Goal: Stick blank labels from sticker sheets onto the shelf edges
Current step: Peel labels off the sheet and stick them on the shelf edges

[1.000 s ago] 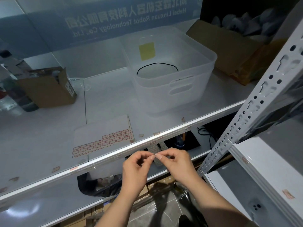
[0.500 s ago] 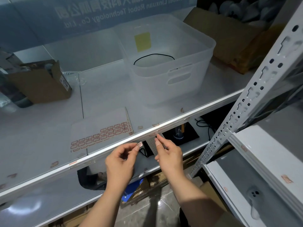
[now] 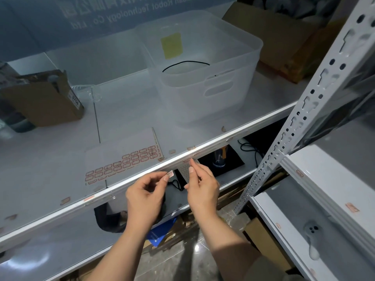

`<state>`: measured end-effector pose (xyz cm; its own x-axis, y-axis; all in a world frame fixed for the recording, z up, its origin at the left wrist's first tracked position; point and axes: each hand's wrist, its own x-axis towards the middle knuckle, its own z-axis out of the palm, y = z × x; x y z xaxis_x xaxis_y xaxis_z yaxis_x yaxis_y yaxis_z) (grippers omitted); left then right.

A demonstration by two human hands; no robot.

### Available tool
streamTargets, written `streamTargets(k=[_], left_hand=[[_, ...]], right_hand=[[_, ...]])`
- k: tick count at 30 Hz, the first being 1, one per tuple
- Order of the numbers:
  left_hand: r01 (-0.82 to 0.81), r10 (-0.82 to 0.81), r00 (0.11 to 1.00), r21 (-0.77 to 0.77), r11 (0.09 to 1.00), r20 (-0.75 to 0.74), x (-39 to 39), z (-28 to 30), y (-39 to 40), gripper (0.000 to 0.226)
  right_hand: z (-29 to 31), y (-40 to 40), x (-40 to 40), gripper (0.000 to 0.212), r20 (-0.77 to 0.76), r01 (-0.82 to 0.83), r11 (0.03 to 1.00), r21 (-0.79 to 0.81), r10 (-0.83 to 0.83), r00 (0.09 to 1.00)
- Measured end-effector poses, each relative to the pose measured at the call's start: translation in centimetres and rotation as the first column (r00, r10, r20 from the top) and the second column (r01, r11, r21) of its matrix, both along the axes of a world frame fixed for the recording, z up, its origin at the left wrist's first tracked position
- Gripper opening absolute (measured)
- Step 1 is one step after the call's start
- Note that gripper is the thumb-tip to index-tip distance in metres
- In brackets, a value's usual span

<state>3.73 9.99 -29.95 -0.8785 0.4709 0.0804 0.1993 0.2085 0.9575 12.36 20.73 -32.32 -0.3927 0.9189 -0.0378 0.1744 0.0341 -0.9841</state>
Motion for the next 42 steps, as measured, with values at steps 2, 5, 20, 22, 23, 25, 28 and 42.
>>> streamTargets(k=[2,5,20,22,23,25,28,42], left_hand=[[0.012,-0.012,1.0,-0.006,1.0,-0.004,-0.1,0.0,-0.1,0.015],[0.023,-0.024,0.999,-0.014,1.0,-0.026,-0.2,0.0,-0.1,0.014],[0.054,-0.054,0.998,-0.01,0.998,-0.032,0.0,0.0,0.1,0.016],[0.053,-0.053,0.998,-0.004,0.999,-0.027,0.0,0.0,0.1,0.016],[0.051,-0.051,0.998,-0.004,0.999,-0.025,0.0,0.1,0.1,0.016],[0.049,-0.049,0.999,-0.009,0.999,-0.021,0.1,0.2,0.1,0.014],[0.045,-0.046,0.999,-0.027,0.999,-0.019,0.2,0.4,0.0,0.013],[0.028,-0.028,0.999,0.01,1.0,0.024,0.4,1.0,-0.3,0.01]], right_hand=[[-0.1,0.0,0.0,0.029,-0.004,0.02,1.0,-0.005,-0.02,1.0],[-0.1,0.1,0.0,0.029,-0.006,0.04,0.999,0.006,-0.039,0.999],[-0.6,1.1,-0.5,0.023,-0.066,0.048,0.997,-0.059,-0.052,0.997],[-0.8,1.0,-0.7,0.023,-0.069,0.045,0.998,-0.04,-0.048,0.996],[-0.8,0.9,-0.8,0.023,-0.074,0.053,0.998,-0.044,-0.056,0.996],[-1.1,0.7,-0.9,0.021,-0.076,0.071,0.994,-0.085,-0.077,0.994],[-1.3,0.5,-0.9,0.02,-0.083,0.082,0.975,-0.209,-0.101,0.991],[-0.2,0.4,-1.5,0.022,0.04,0.168,0.984,0.054,-0.17,0.985]])
